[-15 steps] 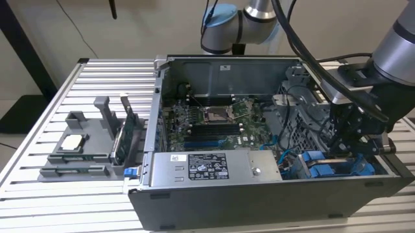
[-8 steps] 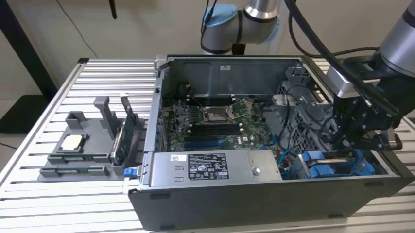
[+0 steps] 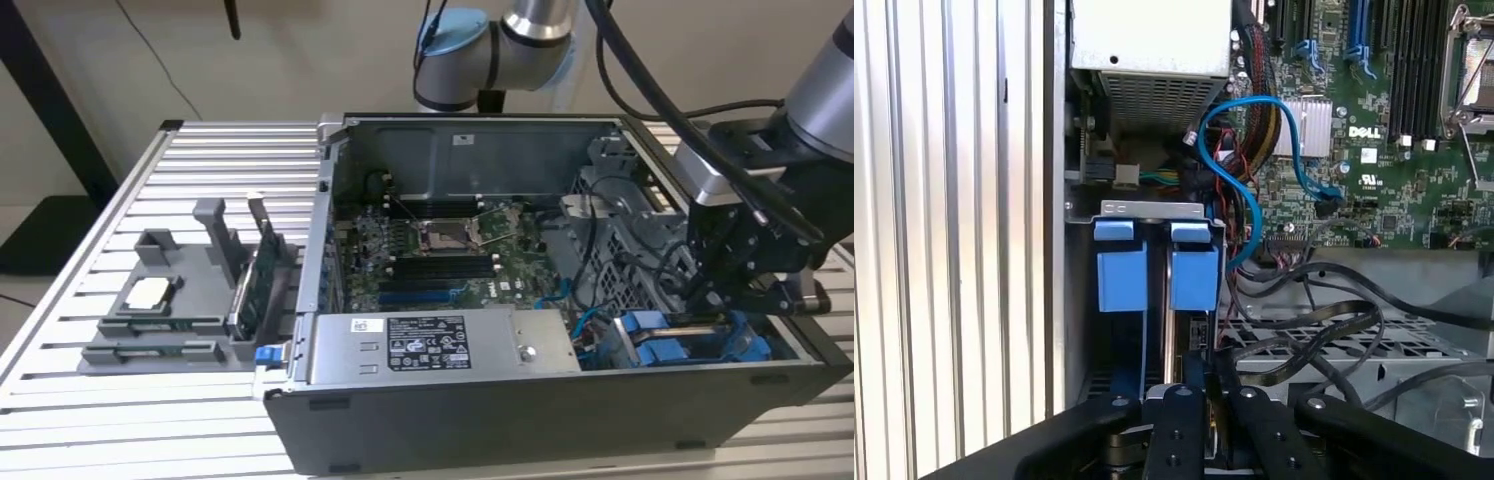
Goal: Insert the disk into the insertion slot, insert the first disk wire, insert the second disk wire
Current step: 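Insert the second disk wire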
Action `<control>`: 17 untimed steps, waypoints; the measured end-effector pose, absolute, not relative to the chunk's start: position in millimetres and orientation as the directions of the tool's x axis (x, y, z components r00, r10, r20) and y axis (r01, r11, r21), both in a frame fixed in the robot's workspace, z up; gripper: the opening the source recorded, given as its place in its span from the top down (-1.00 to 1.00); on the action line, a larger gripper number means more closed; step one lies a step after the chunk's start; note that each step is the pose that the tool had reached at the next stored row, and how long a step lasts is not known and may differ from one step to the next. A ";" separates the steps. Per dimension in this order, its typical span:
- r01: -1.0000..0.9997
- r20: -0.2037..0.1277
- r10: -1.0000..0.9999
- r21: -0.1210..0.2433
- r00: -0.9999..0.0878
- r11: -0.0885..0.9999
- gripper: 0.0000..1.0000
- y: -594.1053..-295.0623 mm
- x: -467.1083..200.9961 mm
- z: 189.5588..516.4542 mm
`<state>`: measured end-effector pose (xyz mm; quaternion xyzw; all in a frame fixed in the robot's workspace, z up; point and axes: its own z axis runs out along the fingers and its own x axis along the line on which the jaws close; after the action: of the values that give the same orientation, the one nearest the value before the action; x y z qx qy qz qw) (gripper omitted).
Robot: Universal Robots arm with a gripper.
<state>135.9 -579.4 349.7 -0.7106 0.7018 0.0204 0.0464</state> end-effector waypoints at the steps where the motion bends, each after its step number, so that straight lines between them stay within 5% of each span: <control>1: -0.999 -0.095 -0.995 -0.037 0.014 -0.011 0.69 -579.4 135.8 349.5; 17: -0.999 -0.096 -0.995 -0.037 0.014 -0.011 0.69 -578.3 135.8 343.6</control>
<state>135.8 -578.3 343.6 -0.7105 0.7018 0.0210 0.0471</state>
